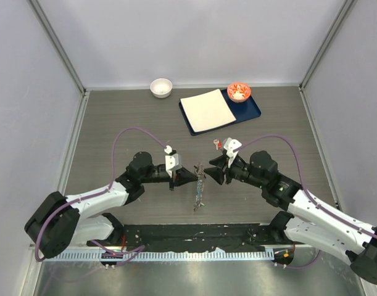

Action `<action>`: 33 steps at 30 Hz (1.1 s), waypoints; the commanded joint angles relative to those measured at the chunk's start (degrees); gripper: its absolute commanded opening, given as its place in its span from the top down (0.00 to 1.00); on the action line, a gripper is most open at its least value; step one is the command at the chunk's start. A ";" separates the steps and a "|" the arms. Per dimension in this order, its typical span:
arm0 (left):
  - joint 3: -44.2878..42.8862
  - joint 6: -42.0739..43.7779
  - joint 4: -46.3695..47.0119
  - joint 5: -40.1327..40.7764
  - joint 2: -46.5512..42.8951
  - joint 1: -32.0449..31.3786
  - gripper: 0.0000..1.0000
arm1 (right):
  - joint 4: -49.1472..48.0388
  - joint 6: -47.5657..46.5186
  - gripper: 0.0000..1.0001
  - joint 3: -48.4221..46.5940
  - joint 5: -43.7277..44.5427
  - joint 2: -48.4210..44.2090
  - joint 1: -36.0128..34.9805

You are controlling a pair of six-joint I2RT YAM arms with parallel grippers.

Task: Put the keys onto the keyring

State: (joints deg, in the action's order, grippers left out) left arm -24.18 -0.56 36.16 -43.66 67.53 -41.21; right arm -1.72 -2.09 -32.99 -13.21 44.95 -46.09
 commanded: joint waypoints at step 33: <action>6.00 -8.23 -9.35 21.95 -9.17 -1.06 1.00 | -7.60 10.17 0.44 9.96 18.30 0.93 -0.32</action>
State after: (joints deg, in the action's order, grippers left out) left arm -16.97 -8.95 30.52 -25.43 58.70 -41.39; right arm -7.73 5.17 -23.46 -5.43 46.65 -46.17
